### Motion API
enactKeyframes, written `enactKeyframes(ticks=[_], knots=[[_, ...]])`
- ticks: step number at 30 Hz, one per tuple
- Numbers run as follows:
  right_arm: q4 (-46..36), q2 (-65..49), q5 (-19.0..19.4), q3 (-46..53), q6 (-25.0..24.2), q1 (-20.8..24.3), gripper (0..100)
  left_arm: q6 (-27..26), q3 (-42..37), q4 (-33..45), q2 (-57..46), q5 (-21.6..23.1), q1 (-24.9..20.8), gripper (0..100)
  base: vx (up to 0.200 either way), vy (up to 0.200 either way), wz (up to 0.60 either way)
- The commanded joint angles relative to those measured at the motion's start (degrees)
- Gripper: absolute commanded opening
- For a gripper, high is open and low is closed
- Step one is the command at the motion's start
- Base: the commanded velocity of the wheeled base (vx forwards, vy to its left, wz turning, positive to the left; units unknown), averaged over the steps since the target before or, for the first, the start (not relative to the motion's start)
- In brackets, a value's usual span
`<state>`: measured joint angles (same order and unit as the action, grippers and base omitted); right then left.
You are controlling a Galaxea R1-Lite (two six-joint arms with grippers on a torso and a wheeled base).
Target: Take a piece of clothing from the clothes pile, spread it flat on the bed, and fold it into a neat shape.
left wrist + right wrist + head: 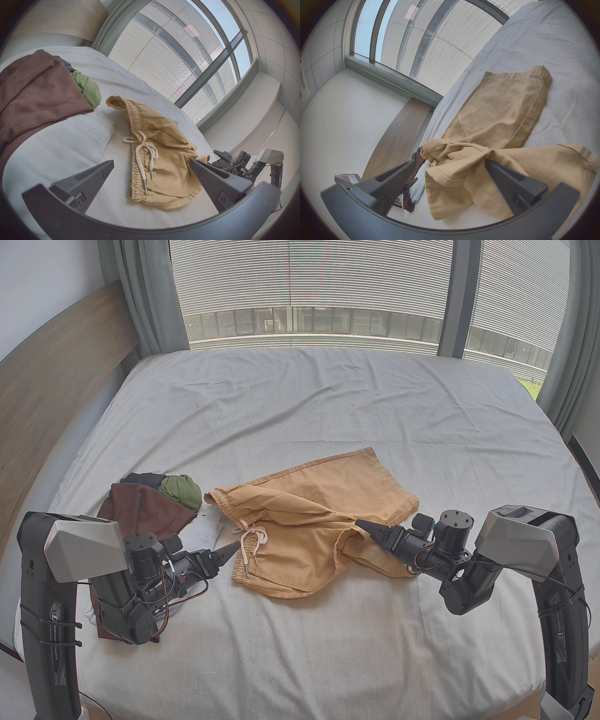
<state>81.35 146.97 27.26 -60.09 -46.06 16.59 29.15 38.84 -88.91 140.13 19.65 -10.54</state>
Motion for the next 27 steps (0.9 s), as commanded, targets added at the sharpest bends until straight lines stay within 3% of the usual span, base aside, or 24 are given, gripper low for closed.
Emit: enactKeyframes(ticks=[1, 5, 13, 27], knots=[[2.41, -4.32, -0.19, 4.98, 0.00, 0.11, 100, 0.03, 0.01, -0.04, 0.05, 0.04, 0.00, 100, 0.000, 0.000, 0.00], [6.98, -8.01, -0.72, 13.15, 0.00, 2.13, 100, 0.03, 0.10, -0.13, -0.03, 0.04, 0.00, 100, 0.000, 0.000, 0.00], [6.81, -9.86, -2.82, 19.83, -0.09, 5.82, 100, 0.03, 0.10, -0.04, -0.03, 0.04, 0.00, 100, 0.000, 0.000, 0.00], [1.53, 0.42, -3.00, 11.92, -0.17, 5.47, 100, 0.03, 0.10, -0.13, -0.03, 0.04, 0.09, 100, 0.000, 0.000, 0.00]])
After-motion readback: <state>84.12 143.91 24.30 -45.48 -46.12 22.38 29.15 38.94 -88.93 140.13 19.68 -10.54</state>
